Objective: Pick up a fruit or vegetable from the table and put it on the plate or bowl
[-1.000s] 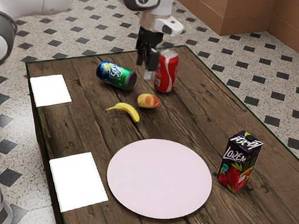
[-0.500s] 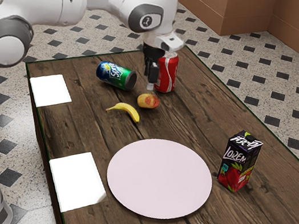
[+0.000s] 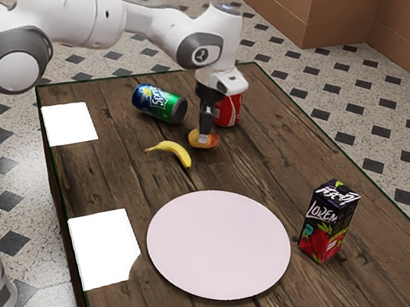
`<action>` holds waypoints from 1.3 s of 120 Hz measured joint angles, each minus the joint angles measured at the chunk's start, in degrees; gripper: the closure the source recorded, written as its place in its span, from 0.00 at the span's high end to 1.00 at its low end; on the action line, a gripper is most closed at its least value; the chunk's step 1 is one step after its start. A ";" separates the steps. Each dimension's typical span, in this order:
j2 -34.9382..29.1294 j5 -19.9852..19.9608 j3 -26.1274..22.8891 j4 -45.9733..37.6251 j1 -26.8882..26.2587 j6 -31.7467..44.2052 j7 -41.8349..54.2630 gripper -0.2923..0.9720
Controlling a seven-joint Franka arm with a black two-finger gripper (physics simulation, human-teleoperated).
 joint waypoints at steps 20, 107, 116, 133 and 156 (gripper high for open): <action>1.17 -0.10 -0.01 -0.90 0.08 1.48 1.83 0.77; 2.66 -0.18 -0.09 -0.96 -0.28 3.62 4.73 0.48; 2.63 -0.03 -0.09 -0.96 -0.29 3.60 4.60 0.44; 2.62 0.11 -0.21 -0.85 -0.31 3.51 4.40 0.43; 2.22 0.10 -3.62 0.91 -0.45 2.80 4.37 0.41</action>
